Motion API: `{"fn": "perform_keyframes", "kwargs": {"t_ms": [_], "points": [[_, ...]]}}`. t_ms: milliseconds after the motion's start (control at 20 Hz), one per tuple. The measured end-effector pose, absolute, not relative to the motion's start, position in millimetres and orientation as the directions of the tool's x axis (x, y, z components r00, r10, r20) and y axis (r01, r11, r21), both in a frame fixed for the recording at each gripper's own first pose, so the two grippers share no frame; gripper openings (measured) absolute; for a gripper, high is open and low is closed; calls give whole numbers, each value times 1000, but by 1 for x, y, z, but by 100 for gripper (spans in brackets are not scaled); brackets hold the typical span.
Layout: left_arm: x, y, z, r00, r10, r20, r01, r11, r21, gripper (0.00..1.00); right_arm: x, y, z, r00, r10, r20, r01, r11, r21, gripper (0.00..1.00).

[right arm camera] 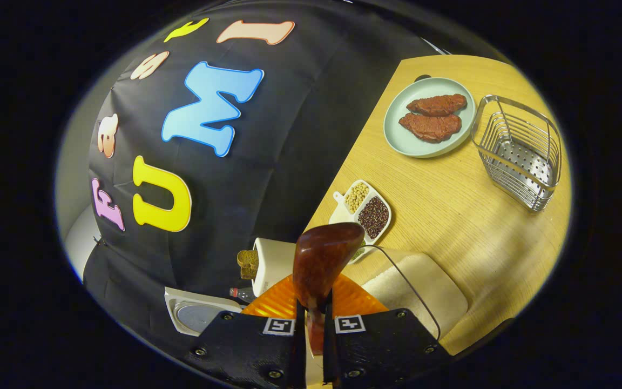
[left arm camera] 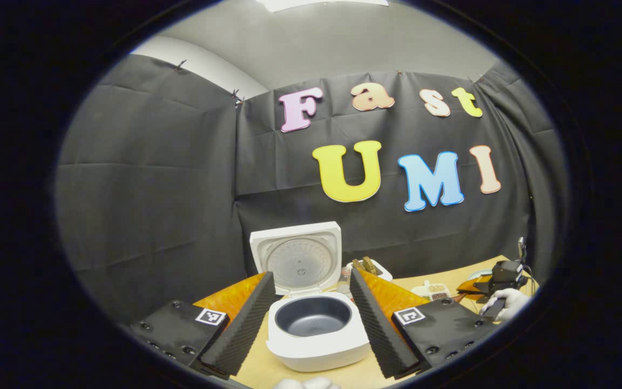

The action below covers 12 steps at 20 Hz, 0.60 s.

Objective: Close the left gripper, press the button to open the rice cooker; take a wooden spoon from the chopstick holder with the right hand, scoop a spoonful of rice and pour it into the rice cooker, then put the wooden spoon back into the chopstick holder.

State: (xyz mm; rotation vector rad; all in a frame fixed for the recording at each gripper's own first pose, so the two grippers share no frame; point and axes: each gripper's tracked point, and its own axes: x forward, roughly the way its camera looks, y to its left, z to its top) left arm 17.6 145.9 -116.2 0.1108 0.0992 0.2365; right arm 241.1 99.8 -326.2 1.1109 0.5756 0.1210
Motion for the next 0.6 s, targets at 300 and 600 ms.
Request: {"fn": "perform_keyframes", "kwargs": {"t_ms": [300,600], "points": [[2,163,-119,962,261,-84,-250,961,122,96,241,128,-265,867,394,-305,112,441,891,12],[-17,187,-125,952,295,-87,-284,951,121,96,244,215,-203,847,476,-239,31,403,915,12]]}}
